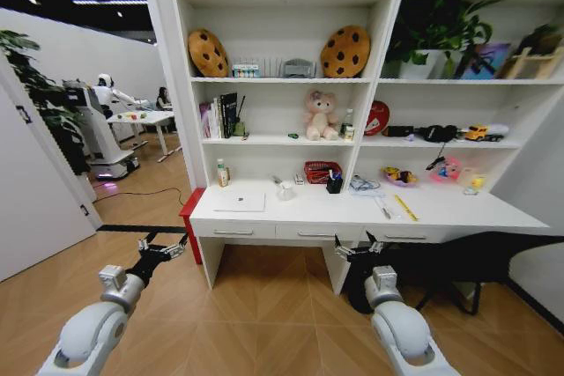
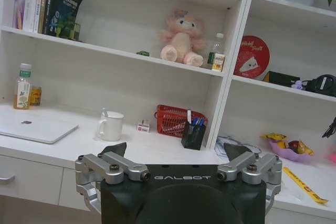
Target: Organize the objects on the table.
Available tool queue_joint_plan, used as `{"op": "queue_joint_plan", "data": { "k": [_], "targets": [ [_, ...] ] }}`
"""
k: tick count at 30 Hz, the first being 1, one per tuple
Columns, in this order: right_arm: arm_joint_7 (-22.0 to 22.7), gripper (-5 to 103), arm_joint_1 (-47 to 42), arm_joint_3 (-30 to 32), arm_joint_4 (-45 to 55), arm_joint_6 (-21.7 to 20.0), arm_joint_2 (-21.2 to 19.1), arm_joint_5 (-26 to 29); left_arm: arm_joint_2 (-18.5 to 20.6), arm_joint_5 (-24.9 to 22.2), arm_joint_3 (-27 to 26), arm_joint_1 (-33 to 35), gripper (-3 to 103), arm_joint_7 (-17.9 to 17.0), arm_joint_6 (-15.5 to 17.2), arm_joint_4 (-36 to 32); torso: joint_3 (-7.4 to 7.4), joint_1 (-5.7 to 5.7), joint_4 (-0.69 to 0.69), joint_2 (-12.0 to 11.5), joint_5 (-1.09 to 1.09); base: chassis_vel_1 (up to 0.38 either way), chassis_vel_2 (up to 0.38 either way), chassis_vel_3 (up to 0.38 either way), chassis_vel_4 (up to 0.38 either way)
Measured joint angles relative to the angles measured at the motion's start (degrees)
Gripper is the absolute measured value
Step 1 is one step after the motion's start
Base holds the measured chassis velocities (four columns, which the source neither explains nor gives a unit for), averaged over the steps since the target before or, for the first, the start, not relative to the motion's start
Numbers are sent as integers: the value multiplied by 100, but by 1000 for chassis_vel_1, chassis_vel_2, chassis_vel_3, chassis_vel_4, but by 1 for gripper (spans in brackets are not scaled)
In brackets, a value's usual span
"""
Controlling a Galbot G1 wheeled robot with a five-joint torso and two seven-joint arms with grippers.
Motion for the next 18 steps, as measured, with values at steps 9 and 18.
{"op": "queue_joint_plan", "data": {
  "k": [9, 18],
  "targets": [
    [-16, 100, -17, 33, -39, 180, 5, 7, 0, 0, 0, 0, 100, 0, 0, 1, 2, 8, -1, -3, 2, 20, -2, -5, 18],
    [118, 100, -139, 102, 72, 185, 76, 102, 0, 0, 0, 0, 100, 0, 0, 1, 1, 5, 0, -2, 2, -3, 2, 6, -3]
  ]
}}
